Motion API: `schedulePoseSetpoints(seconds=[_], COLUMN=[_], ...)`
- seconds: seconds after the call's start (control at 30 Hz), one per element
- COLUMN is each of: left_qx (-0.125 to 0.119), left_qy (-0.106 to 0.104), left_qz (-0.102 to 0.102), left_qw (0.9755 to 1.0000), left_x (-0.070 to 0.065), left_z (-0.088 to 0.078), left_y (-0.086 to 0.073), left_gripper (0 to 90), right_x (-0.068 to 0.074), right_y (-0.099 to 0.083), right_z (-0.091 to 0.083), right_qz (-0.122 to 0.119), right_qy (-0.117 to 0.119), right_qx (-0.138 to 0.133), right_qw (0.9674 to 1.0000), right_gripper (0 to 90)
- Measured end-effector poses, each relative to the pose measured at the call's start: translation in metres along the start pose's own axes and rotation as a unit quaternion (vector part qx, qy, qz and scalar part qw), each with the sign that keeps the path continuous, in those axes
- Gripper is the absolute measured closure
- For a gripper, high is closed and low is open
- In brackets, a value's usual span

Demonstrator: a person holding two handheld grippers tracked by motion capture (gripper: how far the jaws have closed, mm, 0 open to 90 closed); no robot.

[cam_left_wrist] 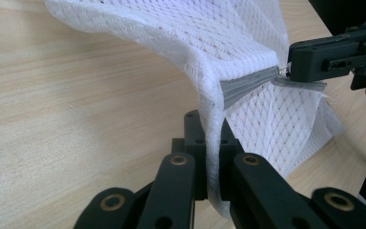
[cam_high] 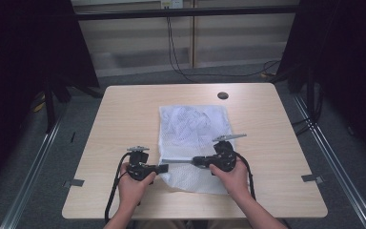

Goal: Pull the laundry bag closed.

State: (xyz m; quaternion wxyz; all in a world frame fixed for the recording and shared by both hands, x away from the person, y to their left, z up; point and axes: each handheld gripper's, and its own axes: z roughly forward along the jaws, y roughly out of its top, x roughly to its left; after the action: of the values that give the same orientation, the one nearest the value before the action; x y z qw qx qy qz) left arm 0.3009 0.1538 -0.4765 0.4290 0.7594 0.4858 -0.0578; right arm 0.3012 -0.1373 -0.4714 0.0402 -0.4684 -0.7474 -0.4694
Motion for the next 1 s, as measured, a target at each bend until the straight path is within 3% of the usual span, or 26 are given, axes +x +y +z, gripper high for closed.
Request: schedulePoseSetpoints(seconds=[1.0], left_qx=[0.006], left_qy=[0.008], left_qz=[0.007], left_qw=[0.9999], left_x=[0.0004], left_z=[0.0012], left_y=[0.0007], left_gripper=[89.4], right_x=[-0.0042], right_y=[-0.0022], right_z=[-0.0055], right_qz=[0.008], right_qy=[-0.004], right_qx=[0.000], right_qw=[1.0000], right_gripper=[86.9])
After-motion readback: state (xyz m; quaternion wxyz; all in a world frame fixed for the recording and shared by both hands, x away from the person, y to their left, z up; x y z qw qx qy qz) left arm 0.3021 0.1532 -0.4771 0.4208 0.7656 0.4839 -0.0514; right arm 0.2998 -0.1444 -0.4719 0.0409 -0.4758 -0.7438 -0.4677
